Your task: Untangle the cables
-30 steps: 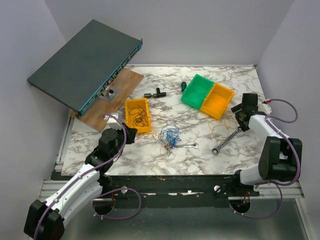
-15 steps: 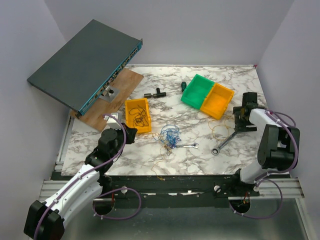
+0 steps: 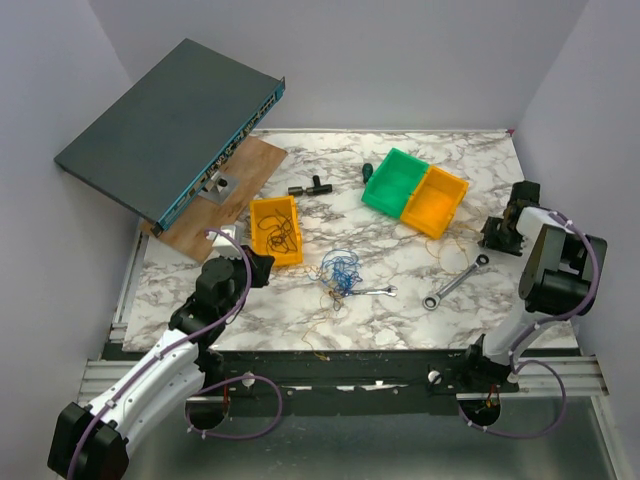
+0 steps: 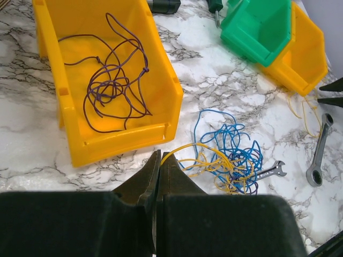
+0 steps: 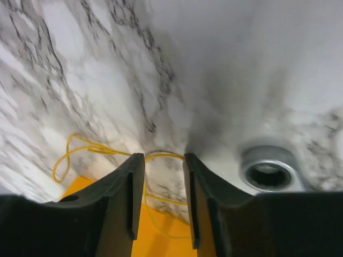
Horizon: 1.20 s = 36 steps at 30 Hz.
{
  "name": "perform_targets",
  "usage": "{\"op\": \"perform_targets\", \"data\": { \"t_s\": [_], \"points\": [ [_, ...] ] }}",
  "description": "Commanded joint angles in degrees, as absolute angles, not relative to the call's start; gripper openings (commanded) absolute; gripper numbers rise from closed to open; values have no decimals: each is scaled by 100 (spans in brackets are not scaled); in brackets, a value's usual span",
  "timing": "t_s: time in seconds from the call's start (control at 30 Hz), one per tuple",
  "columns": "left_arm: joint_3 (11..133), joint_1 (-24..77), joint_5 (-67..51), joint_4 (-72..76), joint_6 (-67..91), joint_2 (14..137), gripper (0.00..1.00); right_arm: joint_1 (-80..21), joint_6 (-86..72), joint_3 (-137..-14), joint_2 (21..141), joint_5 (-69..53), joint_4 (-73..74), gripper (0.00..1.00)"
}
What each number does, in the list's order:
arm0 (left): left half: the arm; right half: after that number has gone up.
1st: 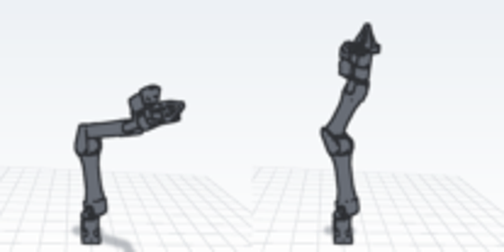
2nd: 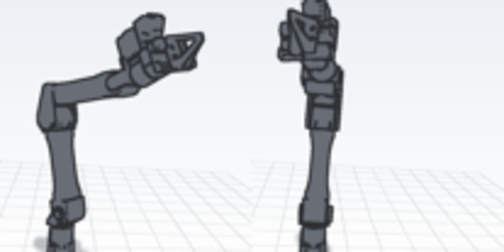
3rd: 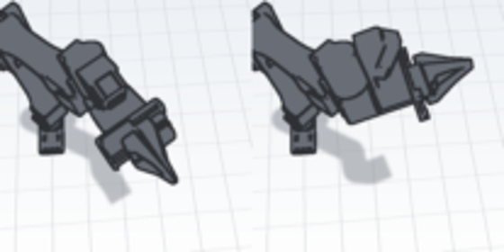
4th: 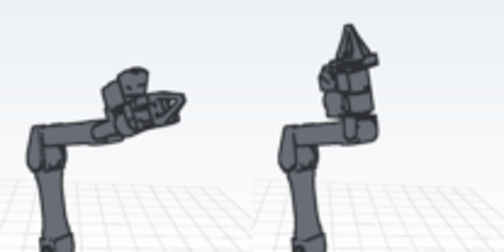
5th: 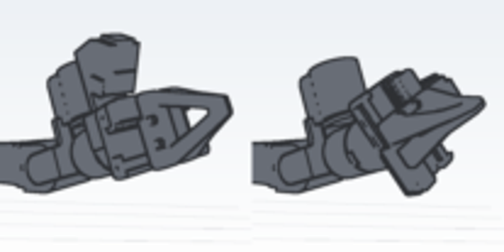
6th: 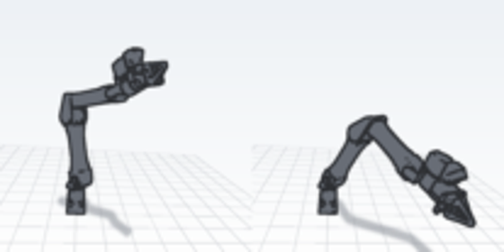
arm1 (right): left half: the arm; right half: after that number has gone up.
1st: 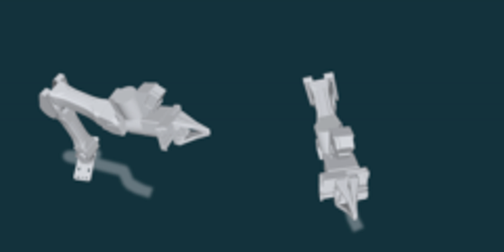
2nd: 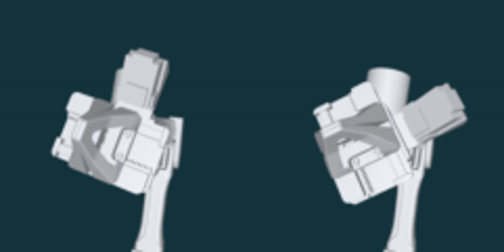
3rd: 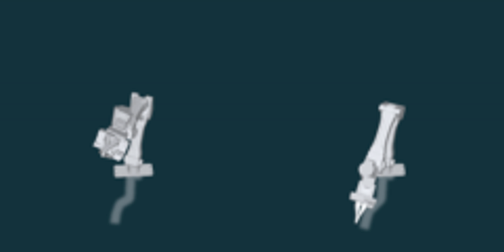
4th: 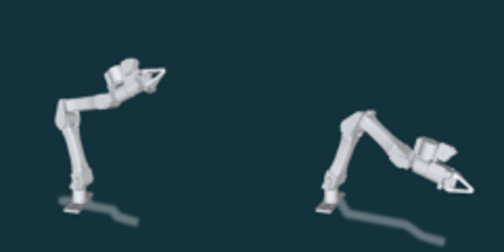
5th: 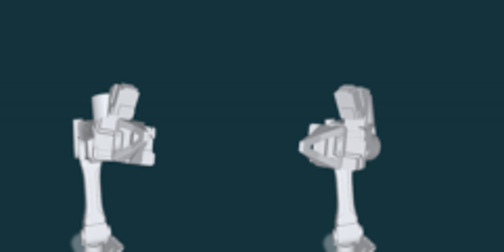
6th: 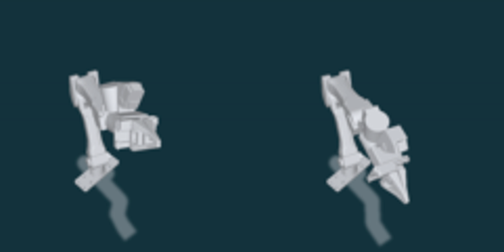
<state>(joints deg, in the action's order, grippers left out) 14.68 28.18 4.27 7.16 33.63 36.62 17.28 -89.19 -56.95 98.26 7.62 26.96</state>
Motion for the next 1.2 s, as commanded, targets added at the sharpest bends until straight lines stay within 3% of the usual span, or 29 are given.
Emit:
{"op": "perform_targets", "data": {
  "t_s": [0.0,0.07,0.1,0.37,0.57,0.6,0.67,0.73,0.93,1.17],
  "points": [
    [1450,2796,358,738,3287,3629,0,2069,-8822,-6228,11164,394,3634,37],
    [1450,2798,354,738,3284,3629,0,2115,-8640,-6552,11640,173,3915,7],
    [1454,2811,377,729,3279,3621,0,2136,-8560,-6598,11781,57,3903,2],
    [1440,2821,422,725,3264,3590,0,2127,-8196,-6296,10945,949,3602,1],
    [1450,2821,405,730,3268,3604,0,2127,-6713,-6140,9996,977,2774,1],
    [1450,2820,407,721,3269,3595,0,2129,-6125,-6074,9813,780,2305,5],
    [1440,2820,400,720,3270,3570,0,2090,-5388,-5988,9511,712,1806,32],
    [1434,2816,396,720,3270,3547,0,2065,-5213,-6023,9292,1095,1801,99],
    [1441,2820,378,686,3278,3462,0,1965,-4580,-6489,9507,790,1659,100],
    [1414,2821,361,688,3304,3414,0,1723,-3826,-7180,10330,1236,1720,100]
  ]
}}
